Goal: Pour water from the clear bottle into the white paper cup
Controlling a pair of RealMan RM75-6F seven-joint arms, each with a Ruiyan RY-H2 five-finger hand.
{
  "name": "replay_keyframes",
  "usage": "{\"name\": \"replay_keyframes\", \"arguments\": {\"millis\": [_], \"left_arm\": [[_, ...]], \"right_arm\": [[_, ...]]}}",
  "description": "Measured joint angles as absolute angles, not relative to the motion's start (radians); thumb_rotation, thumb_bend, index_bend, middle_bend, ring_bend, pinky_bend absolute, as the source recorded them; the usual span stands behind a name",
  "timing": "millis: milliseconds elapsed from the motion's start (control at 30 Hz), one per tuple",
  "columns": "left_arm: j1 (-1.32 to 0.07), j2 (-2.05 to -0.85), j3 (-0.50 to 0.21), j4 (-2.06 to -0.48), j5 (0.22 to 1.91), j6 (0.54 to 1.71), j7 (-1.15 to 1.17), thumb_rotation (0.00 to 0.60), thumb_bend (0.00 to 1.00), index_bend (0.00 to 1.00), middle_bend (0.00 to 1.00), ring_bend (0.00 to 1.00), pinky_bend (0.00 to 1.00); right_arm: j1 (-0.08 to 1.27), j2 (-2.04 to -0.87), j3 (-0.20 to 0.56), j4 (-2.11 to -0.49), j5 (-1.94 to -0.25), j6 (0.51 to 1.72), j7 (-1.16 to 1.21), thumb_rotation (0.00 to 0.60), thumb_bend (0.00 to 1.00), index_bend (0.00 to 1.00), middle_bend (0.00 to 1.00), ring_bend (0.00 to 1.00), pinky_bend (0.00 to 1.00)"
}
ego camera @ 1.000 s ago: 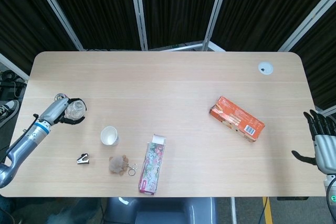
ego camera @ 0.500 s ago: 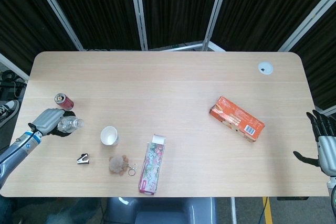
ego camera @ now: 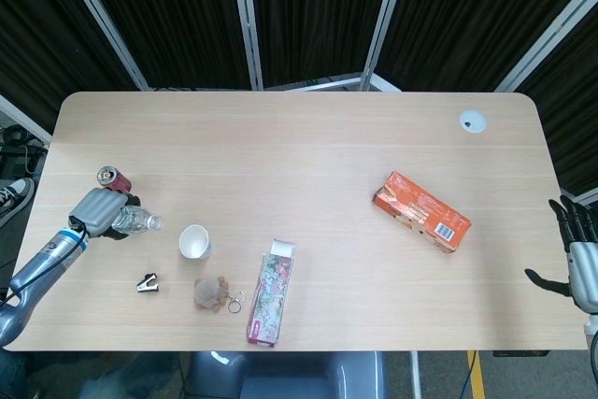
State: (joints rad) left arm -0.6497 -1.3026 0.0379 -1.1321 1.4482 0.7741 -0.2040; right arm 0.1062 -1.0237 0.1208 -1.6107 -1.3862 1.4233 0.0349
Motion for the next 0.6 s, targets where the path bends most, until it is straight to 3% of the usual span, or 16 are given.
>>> {"name": "replay_keyframes", "arguments": {"millis": [600], "left_arm": [[-0.694,-1.379,-0.017,-1.142,1.328,0.712,0.049,0.600,0.51,0.57,0.43,0.39,0.39]], "right_arm": [[0.103,-1.022,0.128,-1.601,-1.370,1.419,0.043,0.600,0.00,0.00,0.00,0.00,0.00]]}}
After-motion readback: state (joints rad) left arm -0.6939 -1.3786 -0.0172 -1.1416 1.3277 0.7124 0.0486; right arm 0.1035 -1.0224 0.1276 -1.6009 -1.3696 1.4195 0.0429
